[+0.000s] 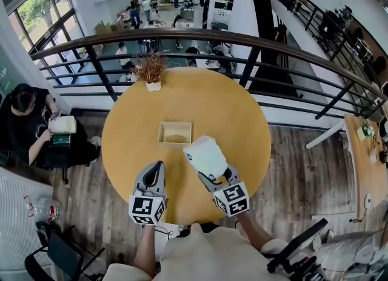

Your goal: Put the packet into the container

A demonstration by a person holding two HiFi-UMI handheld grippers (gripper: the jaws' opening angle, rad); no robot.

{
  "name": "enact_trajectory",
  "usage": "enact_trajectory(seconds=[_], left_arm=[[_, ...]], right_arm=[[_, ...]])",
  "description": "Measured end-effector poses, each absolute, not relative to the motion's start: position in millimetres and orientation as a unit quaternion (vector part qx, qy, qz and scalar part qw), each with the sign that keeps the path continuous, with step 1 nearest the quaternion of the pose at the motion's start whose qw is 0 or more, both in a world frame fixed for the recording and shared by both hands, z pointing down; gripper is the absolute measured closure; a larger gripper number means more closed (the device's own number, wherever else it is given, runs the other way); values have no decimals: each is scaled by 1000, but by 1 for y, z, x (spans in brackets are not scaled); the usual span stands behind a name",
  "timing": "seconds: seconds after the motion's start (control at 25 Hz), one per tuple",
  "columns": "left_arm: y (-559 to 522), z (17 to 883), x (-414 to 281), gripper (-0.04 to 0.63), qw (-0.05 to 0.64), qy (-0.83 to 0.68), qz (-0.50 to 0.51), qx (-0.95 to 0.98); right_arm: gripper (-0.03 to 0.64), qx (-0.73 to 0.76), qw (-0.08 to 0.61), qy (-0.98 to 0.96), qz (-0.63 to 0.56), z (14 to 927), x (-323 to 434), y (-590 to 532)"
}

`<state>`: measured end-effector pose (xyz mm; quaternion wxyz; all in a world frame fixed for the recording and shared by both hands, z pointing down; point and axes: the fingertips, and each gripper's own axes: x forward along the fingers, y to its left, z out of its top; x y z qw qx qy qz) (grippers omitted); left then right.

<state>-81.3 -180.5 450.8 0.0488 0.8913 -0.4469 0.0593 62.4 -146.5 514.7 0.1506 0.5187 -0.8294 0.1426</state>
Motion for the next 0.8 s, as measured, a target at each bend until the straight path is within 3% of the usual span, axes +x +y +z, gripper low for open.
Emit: enact_trajectory(seconds=[0.8], left_arm=[[-175, 482, -95, 591, 80, -489, 86, 865]], right_arm=[[310, 474, 200, -846, 142, 534, 79, -190]])
